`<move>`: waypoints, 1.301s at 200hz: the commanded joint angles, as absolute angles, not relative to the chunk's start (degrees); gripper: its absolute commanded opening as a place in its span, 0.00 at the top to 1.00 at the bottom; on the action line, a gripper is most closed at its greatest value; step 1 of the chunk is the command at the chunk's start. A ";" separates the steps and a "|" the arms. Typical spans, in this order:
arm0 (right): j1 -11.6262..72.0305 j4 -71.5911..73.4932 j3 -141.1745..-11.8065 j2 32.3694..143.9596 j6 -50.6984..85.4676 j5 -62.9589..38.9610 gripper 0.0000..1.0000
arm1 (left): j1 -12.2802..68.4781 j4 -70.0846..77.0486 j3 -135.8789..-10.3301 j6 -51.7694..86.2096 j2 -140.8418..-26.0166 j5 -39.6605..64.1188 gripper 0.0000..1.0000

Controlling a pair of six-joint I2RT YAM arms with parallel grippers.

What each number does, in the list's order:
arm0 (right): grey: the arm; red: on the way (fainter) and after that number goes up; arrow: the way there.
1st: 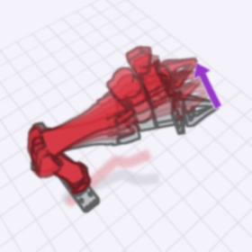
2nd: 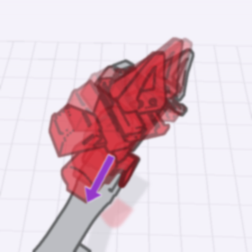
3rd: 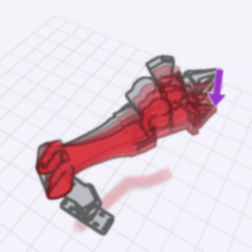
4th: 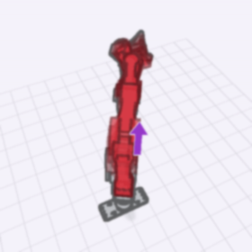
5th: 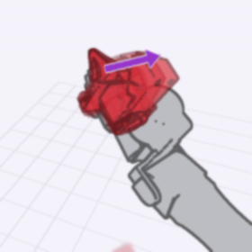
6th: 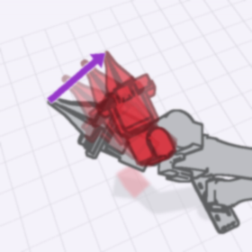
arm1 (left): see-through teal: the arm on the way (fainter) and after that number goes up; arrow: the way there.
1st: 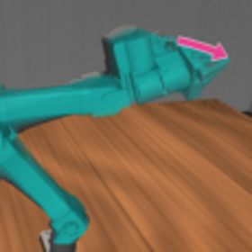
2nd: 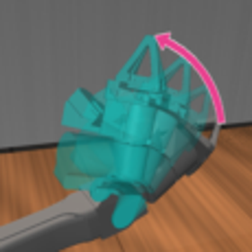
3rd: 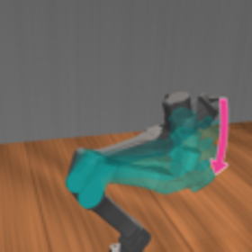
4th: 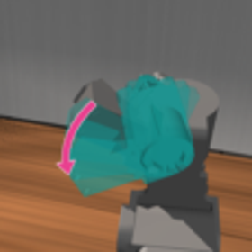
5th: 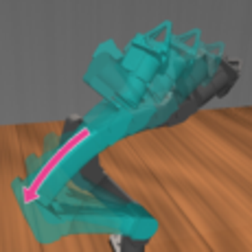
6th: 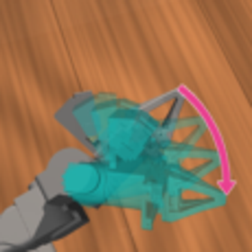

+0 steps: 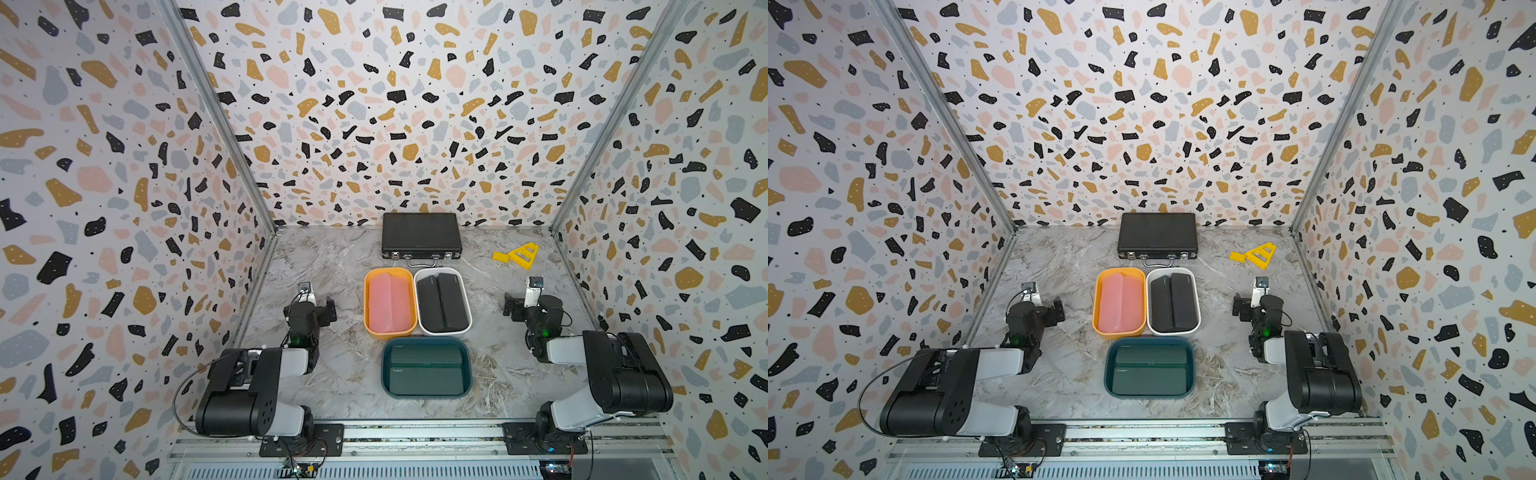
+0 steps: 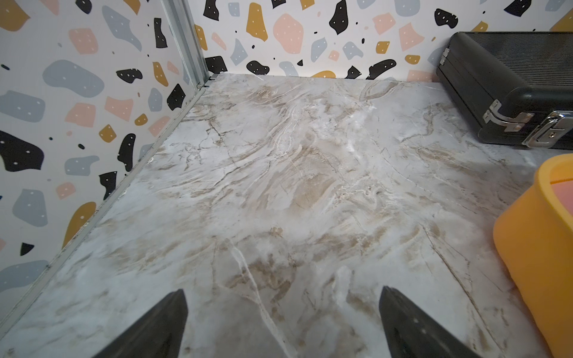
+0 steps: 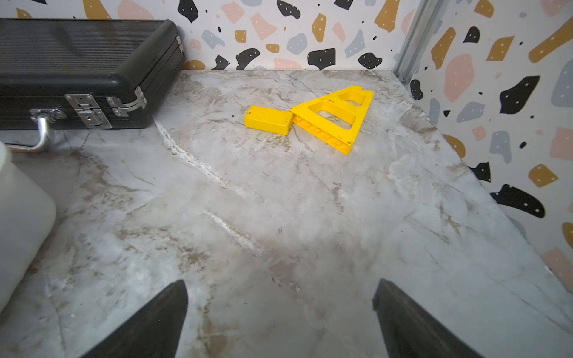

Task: Place the pencil cases by color into the storage box
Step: Reset both arms

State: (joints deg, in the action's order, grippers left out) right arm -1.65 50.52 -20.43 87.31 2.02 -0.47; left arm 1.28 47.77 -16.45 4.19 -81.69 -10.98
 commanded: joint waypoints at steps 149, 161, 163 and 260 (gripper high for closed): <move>-1.85 22.67 -21.81 53.95 8.18 3.07 0.01 | 1.14 49.83 -17.40 3.85 -81.06 -10.64 0.00; -1.90 26.74 -19.29 56.23 8.26 6.36 0.01 | 1.14 49.83 -17.40 3.84 -81.05 -10.68 0.00; -1.93 27.32 -19.08 56.88 8.20 6.71 0.01 | 1.14 49.83 -17.40 3.84 -81.08 -10.65 0.00; -2.20 51.86 -17.88 84.43 4.50 5.79 0.00 | 1.14 49.76 -17.40 3.80 -81.11 -10.65 0.00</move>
